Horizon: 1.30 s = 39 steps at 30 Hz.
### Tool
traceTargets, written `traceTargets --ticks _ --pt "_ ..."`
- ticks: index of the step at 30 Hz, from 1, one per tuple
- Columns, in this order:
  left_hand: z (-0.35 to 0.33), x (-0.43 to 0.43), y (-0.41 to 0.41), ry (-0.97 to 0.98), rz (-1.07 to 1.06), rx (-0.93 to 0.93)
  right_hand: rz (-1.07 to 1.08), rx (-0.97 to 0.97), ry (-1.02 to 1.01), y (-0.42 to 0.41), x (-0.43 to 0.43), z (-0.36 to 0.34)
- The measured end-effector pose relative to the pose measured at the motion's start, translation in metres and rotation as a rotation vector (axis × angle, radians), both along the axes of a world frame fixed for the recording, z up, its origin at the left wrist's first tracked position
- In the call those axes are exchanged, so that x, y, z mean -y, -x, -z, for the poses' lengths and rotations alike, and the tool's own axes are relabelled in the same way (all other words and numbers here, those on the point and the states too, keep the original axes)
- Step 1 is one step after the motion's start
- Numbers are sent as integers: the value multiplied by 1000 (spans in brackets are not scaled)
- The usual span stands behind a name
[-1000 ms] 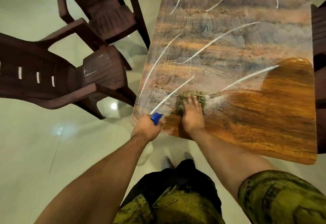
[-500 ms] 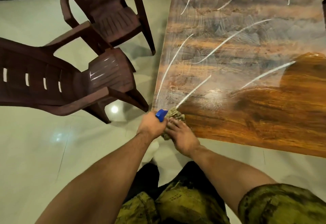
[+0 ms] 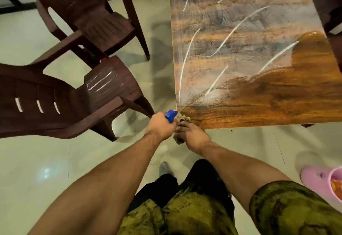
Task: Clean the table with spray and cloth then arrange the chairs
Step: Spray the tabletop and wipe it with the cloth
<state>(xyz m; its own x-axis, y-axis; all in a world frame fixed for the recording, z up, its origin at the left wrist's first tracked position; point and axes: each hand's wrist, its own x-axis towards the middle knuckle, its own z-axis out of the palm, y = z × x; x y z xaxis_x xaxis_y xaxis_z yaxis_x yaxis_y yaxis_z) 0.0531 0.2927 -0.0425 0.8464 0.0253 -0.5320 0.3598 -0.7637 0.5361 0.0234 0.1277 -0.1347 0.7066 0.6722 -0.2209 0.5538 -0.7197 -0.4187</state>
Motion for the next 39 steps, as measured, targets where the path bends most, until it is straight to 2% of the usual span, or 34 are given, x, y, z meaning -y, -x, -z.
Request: traceTargets --ticks 6,11,14,17,19,22,23,24,25,27,28,29,30,33,35,36,37,38,39 --pt "-3 -17 -19 7 55 4 386 -54 2 -17 5 -13" --pt "5 -17 -48 -1 132 -42 1277 -13 -69 -48 15 -28" --pt "11 -9 -77 11 171 -86 1445 7 -47 -87 35 -29" --pt "8 3 -99 -19 254 -93 1427 -66 70 -106 25 -17" --pt "3 11 -117 -22 263 -93 1133 -61 119 -95 4 -9" --pt "-3 21 -140 -24 307 -70 512 -13 26 -70 2 -12" --pt "-3 23 -146 -18 325 -62 443 -9 30 -74 16 -10" --pt "-2 26 -154 -11 342 -57 483 -13 70 -85 29 -10" --pt "-1 25 -156 -9 348 -60 629 -31 110 -94 38 -10" --pt "0 29 -167 -24 390 -44 1128 -96 137 -118 51 -19" --pt "1 29 -170 -35 399 -37 1284 -138 148 -126 47 -25" --pt "1 32 -176 -42 412 -31 1299 -135 171 -133 39 -27" --pt "1 33 -180 -54 425 -28 1199 -148 178 -133 25 -26" --pt "1 38 -193 -92 489 -21 659 -137 46 -108 -14 -26" --pt "3 38 -200 -131 550 -16 390 -114 25 -100 1 -26" --pt "6 37 -203 -125 553 -23 365 -103 70 -105 18 -22" --pt "8 35 -207 -116 558 -35 446 -121 124 -111 31 -20" --pt "11 33 -210 -113 572 -41 659 -146 163 -116 41 -19" --pt "12 29 -213 -113 593 -42 965 -155 184 -122 45 -20"
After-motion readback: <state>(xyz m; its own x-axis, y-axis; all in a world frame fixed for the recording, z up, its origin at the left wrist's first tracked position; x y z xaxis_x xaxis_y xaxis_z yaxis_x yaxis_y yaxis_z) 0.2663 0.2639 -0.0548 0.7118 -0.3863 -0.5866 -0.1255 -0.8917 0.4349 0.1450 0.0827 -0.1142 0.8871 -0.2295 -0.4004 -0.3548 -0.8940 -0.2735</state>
